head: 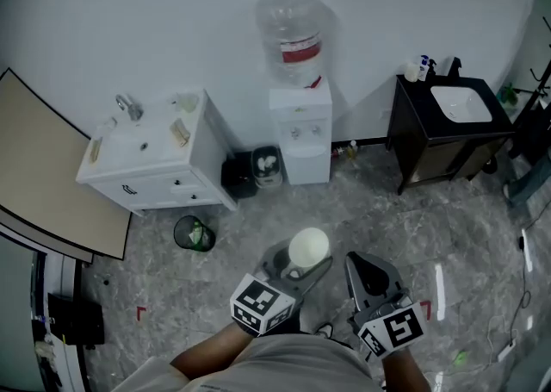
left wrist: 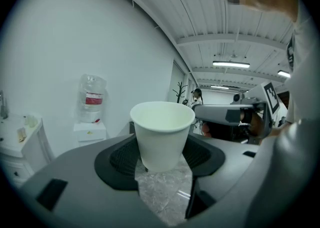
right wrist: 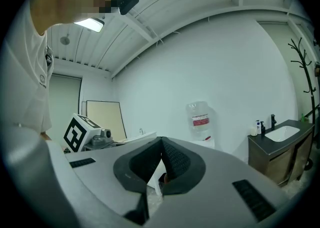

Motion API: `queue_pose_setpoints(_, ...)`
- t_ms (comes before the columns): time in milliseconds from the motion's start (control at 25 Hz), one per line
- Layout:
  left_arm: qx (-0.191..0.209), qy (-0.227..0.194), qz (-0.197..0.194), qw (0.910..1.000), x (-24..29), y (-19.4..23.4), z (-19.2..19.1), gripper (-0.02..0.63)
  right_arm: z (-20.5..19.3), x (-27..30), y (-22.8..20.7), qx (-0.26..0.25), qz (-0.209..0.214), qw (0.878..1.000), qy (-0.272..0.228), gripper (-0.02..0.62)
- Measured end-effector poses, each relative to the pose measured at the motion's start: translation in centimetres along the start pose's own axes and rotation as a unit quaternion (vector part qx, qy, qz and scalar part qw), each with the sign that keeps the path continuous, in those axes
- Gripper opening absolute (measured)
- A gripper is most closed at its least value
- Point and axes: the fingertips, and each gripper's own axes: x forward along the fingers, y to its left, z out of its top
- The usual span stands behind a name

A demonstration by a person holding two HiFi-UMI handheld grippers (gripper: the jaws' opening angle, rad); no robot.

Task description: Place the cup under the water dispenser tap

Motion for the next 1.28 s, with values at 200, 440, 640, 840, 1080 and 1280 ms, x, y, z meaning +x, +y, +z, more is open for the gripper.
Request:
queue_pose_setpoints(200, 0.020, -0.002, -0.012, 0.9997, 3.3, 8.3, 1.1, 0.265, 0.7, 9.1, -2.6, 0.008, -0.009, 1.000, -0.001, 0.008)
queue_pose_setpoints(440, 0.044, 0.000, -0.025, 0.9987, 7.4, 18.2, 1.9, 0.265, 1.5, 18.8, -5.9, 0.020, -0.033, 0.999, -0.004, 0.008)
queue_pose_setpoints(640, 0.057, -0.022, -0.034, 0.9976, 11.3, 23.0, 1.8, 0.265, 1.1, 23.4, -9.0, 0.030, -0.043, 0.999, 0.008, 0.008)
queue_pose_setpoints(840, 0.073, -0.037, -0.038, 0.9960, 16.0, 26.9, 0.8, 0.265, 0.0, 27.7, -13.6, 0.040, -0.045, 0.998, 0.010, 0.008)
queue_pose_setpoints(1080, 0.069, -0.041, -0.020, 0.9966, 23.3, 31.6, 0.1, 0.265, -1.6, 33.9, -21.1, 0.047, -0.030, 0.998, 0.020, 0.008)
queue_pose_setpoints(1280, 0.061, -0.023, 0.004, 0.9978, 30.4, 36.1, -2.2, 0.265, -1.5, 38.6, -28.3, 0.056, -0.007, 0.998, 0.025, 0.008)
